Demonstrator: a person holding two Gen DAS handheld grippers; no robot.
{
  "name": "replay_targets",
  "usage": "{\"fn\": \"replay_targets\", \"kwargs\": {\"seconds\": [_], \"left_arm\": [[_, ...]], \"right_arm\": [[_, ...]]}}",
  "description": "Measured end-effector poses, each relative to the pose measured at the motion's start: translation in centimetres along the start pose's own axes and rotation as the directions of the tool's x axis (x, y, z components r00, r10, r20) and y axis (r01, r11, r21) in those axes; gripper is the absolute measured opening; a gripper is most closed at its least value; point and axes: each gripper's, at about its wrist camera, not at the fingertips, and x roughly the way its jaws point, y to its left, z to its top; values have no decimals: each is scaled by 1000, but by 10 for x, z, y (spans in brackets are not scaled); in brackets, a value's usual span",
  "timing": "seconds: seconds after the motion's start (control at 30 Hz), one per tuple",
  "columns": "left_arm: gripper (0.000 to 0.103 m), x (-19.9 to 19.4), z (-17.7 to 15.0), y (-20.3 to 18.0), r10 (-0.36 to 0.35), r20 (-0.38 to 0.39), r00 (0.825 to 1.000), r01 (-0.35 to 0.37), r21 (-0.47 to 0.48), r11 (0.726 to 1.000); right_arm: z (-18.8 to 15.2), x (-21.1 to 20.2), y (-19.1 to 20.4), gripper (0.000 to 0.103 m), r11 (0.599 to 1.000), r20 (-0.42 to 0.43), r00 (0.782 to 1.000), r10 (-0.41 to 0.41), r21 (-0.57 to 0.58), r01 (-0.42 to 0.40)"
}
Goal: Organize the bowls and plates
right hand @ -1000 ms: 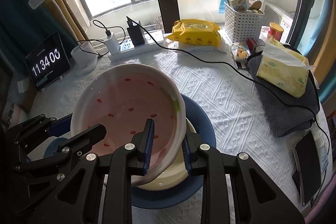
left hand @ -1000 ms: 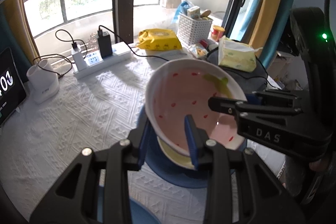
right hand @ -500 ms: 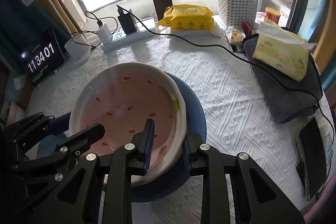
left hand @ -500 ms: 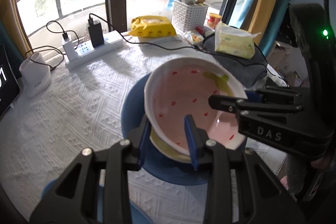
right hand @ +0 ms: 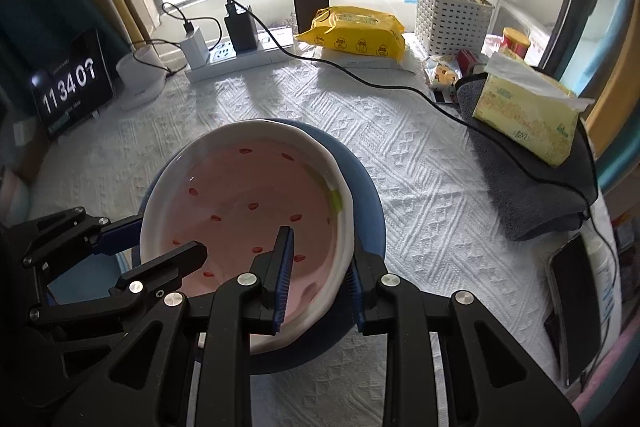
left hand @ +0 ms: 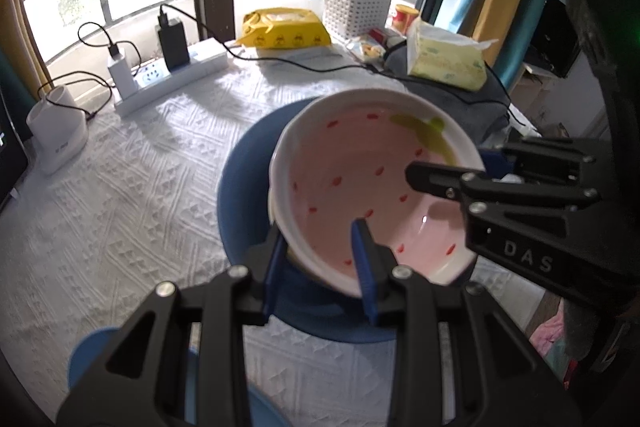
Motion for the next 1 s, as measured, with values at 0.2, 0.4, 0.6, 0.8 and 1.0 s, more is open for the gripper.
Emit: {"fn": "replay_targets", "kwargs": {"seconds": [0.2,0.4,0.6,0.8,1.0], "left_arm": [[33,-1,0,1,-2,3,1000,2,-1,1000],[33,-3,-2,6,3,11,1000,-3,-7,1000],[33,-7,-3,8,1,26,1000,-1,0,1000],[35,-14,-2,12,3,37,999,-2,-16,1000],[35,-21,1,18,12,54,998,-10,-37,999]], "right_arm": [[-1,2,9,27,996,-5,998,-68,-62,67],[-3,10,15,32,987,-20,992,-128,-102,125],[-2,10,16,32,989,-20,993,-118,-88,116],[-1,3,12,32,995,-12,996,-85,-56,84],[2,-6,11,33,999,8,999,-44,-23,44]]}}
